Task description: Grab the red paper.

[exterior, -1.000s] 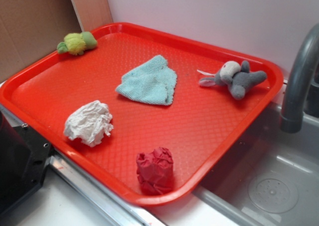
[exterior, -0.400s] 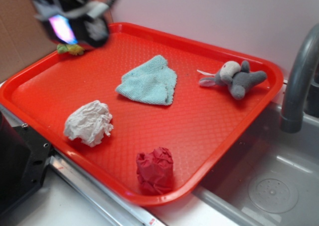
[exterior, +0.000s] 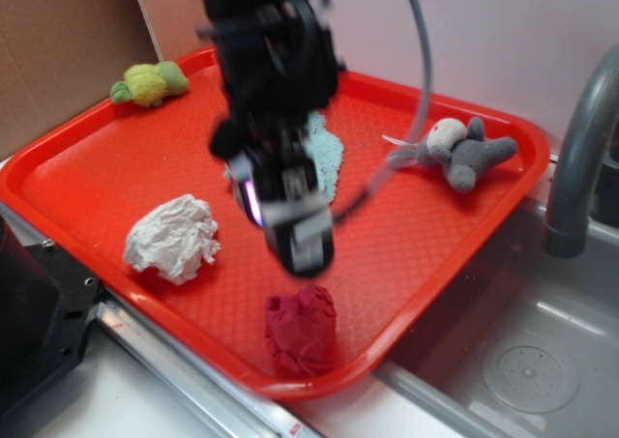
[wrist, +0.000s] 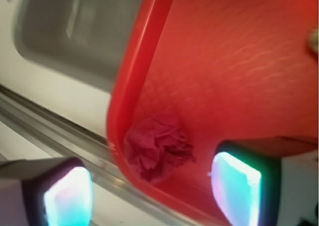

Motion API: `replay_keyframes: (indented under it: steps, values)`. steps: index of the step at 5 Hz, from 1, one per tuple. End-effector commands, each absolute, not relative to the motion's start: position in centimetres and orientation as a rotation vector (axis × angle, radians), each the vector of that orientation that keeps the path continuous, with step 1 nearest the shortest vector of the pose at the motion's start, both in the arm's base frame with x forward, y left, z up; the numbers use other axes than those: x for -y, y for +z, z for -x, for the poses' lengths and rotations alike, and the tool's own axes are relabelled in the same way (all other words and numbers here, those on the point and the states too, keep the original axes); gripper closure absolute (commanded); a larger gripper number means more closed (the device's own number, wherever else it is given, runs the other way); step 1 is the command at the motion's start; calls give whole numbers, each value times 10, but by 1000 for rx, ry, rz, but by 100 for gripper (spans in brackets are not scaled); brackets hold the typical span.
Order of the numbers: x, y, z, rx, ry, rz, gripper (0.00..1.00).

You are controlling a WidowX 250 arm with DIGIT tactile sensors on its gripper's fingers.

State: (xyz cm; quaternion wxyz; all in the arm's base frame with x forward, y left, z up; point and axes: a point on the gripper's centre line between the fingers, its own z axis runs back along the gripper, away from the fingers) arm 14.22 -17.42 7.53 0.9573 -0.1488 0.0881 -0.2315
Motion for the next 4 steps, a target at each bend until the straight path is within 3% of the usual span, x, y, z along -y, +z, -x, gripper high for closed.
replay_keyframes:
  steps: [1, 2, 4]
  values:
    - [183, 61, -120, -147, -695, 70, 0]
    - [179, 57, -123, -148, -718, 29, 0]
    - [164, 35, -132, -140, -704, 28, 0]
